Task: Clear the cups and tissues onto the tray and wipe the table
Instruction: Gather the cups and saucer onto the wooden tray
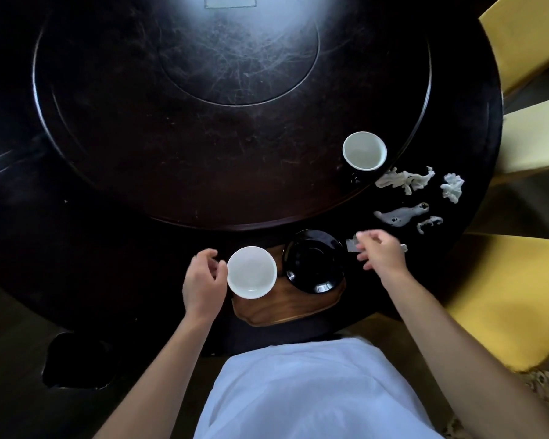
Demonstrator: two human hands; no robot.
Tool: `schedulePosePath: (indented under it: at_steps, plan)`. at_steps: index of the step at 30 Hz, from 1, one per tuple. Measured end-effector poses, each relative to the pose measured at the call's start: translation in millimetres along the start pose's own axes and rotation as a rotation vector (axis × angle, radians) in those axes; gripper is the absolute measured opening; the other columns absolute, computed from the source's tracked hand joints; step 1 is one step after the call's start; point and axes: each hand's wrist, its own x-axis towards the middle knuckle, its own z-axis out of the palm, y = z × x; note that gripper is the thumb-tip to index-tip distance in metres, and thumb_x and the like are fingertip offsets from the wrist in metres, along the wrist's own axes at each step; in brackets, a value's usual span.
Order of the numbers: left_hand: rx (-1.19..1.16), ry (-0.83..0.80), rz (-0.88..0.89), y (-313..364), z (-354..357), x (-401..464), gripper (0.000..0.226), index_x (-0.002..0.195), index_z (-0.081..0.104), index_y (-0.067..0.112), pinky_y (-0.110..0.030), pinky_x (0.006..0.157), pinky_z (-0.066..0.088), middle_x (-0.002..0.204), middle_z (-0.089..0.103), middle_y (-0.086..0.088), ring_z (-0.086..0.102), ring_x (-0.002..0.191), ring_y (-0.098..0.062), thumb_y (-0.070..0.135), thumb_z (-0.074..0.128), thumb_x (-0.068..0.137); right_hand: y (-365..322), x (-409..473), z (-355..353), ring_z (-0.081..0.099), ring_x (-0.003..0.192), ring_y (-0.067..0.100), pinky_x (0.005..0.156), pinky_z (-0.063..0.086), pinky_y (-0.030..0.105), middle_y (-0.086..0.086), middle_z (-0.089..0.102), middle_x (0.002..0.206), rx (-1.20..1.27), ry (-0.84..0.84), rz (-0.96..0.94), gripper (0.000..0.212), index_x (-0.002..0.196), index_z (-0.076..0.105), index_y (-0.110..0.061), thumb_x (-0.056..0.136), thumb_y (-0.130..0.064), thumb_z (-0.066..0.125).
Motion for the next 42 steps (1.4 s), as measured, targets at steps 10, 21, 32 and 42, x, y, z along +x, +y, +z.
schedulePosePath:
  at_steps: [10,21,32,42]
  plan:
    - [0.409,-0.01,0.509,67.3,31.7,143.6,0.057,0.151,0.046,0.024,-0.056,0.124,0.015,0.165,0.033,-0.008,0.017,0.157,-0.033,0.045,0.057,0.1,-85.7,57.9,3.2,0.062,0.059,0.012,0.047,0.05,0.026,0.005,0.07,0.085,0.179,0.008,-0.053,0.024,0.114,0.064,-0.016,0.101,-0.034,0.056]
    - [0.592,-0.13,0.385,56.6,69.6,166.0,0.064,0.163,0.021,0.034,-0.054,0.127,-0.005,0.173,0.003,-0.004,-0.007,0.159,-0.029,0.059,0.03,0.104,-85.7,73.6,24.1,0.07,0.059,0.012,0.044,0.047,0.021,0.01,0.076,0.092,0.273,-0.022,0.042,0.021,0.099,0.066,-0.02,0.104,-0.032,0.05]
    - [0.605,-0.124,0.373,56.7,69.3,167.1,0.069,0.162,0.021,0.036,-0.055,0.127,-0.004,0.173,0.003,-0.003,-0.006,0.159,-0.028,0.069,0.027,0.101,-93.4,79.8,17.7,0.073,0.077,0.023,0.064,0.059,0.031,0.012,0.071,0.087,0.495,-0.099,0.058,0.031,0.084,0.061,-0.013,0.106,-0.03,0.047]
    - [0.604,-0.127,0.368,57.5,70.6,167.5,0.069,0.161,0.024,0.036,-0.055,0.127,-0.003,0.173,0.005,-0.003,-0.005,0.159,-0.028,0.068,0.03,0.101,-67.7,4.0,5.7,0.075,0.07,0.031,0.047,0.054,0.027,0.021,0.075,0.082,0.482,-0.238,0.103,0.033,0.074,0.058,-0.008,0.102,-0.021,0.047]
